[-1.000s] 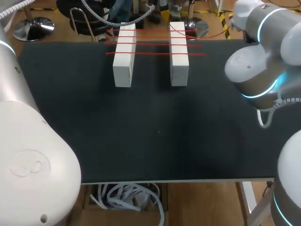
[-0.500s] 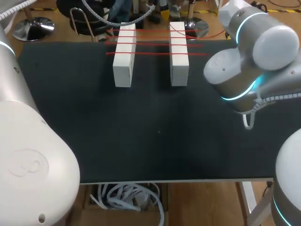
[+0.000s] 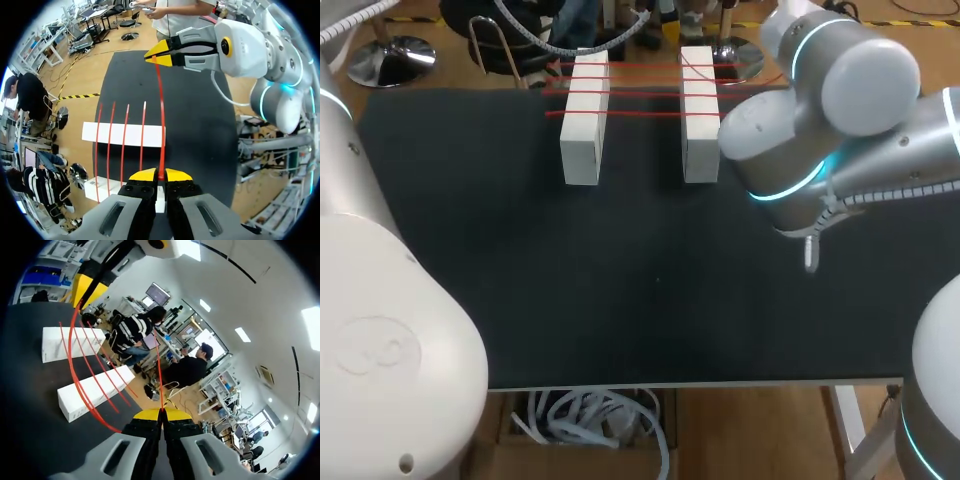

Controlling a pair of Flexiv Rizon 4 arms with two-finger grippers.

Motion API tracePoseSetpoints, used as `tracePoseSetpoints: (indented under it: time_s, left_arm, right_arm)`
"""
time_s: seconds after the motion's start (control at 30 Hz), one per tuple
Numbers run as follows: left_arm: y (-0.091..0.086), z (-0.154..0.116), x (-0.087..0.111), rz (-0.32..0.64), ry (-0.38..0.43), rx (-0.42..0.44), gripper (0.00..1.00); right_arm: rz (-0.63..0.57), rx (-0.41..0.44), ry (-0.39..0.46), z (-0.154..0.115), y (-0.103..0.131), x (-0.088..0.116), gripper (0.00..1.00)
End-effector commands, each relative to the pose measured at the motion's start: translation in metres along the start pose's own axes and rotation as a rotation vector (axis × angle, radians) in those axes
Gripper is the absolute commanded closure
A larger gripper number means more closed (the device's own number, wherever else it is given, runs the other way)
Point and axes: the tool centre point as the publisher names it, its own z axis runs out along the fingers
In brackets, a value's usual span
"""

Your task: Grab the tape and strap the tape.

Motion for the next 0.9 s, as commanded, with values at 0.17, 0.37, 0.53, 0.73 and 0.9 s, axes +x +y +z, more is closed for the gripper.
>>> tracePoseSetpoints:
  time_s: [0.17, 0.37, 0.53, 0.73, 0.9]
  left_arm:
    - [0.000, 0.000, 0.000, -0.001, 0.001, -0.004, 1.00]
    - [0.000, 0.000, 0.000, -0.001, 0.001, -0.004, 1.00]
    - [0.000, 0.000, 0.000, -0.001, 0.001, -0.004, 1.00]
    - [0.000, 0.000, 0.000, -0.001, 0.001, -0.004, 1.00]
    - [0.000, 0.000, 0.000, -0.001, 0.001, -0.004, 1.00]
  right_arm:
    - [-0.140, 0.098, -0.001, -0.006, 0.013, 0.004, 1.00]
    - [-0.241, 0.072, -0.028, -0.006, 0.022, 0.009, 1.00]
    - [-0.271, 0.072, -0.073, -0.003, 0.028, 0.015, 1.00]
    - [-0.315, 0.075, -0.098, 0.003, 0.035, 0.024, 1.00]
    - [-0.315, 0.086, -0.103, 0.001, 0.039, 0.034, 1.00]
